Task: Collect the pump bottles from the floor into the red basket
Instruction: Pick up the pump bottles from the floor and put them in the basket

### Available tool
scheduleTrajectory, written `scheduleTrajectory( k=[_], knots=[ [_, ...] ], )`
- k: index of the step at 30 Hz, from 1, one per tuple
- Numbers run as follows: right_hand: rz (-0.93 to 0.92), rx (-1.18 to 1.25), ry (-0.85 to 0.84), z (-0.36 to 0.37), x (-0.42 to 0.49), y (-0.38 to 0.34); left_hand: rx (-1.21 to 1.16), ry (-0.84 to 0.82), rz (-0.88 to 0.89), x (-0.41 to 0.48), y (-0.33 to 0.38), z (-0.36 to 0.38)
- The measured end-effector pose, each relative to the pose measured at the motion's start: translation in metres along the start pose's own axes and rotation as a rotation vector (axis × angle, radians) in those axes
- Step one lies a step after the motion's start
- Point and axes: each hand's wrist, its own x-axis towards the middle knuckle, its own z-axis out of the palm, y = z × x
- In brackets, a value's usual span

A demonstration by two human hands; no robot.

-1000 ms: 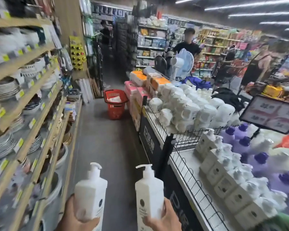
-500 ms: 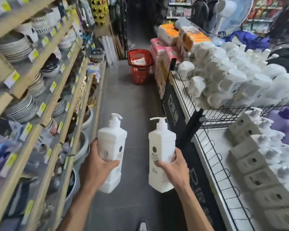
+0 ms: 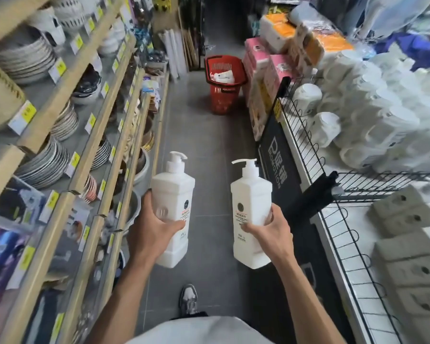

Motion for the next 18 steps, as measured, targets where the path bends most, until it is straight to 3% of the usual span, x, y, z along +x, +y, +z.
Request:
scheduleTrajectory(
  k=[9, 18],
  knots=[
    [0.003, -0.017, 0.052, 0.041, 0.066, -0.061, -0.024, 0.024, 0.013, 0.110, 0.010, -0.021],
    [-0.005, -0.011, 0.032, 0.064, 0.157, -0.102, -0.021, 0.023, 0.034, 0.196, 0.051, 0.003]
  ],
)
